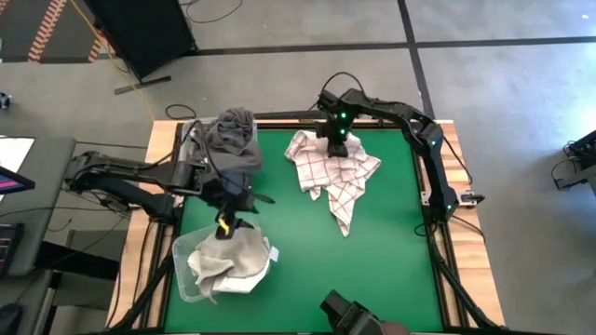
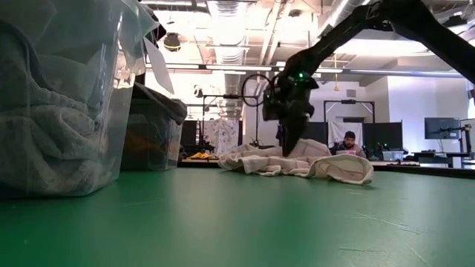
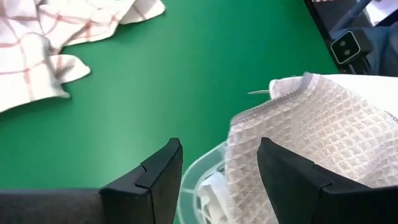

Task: Sort towels by color in basket
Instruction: Put the white patterned towel into the bottom transparent bin

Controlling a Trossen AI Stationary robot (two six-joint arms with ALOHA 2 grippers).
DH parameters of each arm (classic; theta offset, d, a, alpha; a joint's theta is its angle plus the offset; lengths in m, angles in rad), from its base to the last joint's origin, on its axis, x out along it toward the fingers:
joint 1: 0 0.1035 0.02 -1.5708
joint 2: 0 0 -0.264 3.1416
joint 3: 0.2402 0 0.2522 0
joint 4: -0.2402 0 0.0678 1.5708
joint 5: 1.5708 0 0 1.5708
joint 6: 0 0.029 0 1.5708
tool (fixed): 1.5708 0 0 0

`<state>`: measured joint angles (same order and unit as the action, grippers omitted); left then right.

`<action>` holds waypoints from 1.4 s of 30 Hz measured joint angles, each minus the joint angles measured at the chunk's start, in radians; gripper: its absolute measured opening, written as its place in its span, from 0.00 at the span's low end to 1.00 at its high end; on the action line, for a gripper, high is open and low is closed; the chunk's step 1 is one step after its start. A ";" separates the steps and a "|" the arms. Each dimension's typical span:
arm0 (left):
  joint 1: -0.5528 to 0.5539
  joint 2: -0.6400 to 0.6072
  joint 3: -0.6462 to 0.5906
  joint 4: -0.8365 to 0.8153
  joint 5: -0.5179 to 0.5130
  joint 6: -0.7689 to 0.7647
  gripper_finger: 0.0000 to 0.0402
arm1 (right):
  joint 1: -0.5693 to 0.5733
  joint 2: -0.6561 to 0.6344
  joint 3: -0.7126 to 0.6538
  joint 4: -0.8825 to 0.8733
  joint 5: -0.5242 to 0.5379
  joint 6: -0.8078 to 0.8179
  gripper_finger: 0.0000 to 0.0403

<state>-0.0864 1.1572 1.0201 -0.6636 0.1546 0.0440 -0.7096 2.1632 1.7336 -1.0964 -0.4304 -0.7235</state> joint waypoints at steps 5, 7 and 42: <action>-0.049 0.000 -0.041 0.062 -0.034 -0.013 0.50 | 0.034 0.000 -0.105 0.087 0.010 -0.007 0.47; -0.063 0.000 -0.056 0.085 -0.039 -0.020 0.50 | 0.051 0.000 -0.141 0.118 0.018 -0.004 0.53; -0.194 0.001 -0.142 0.337 -0.112 0.051 0.50 | 0.325 -0.296 -0.207 0.106 0.181 0.026 0.06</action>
<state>-0.2806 1.1583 0.8777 -0.3267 0.0425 0.0946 -0.3849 1.8669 1.5261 -0.9905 -0.2497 -0.6973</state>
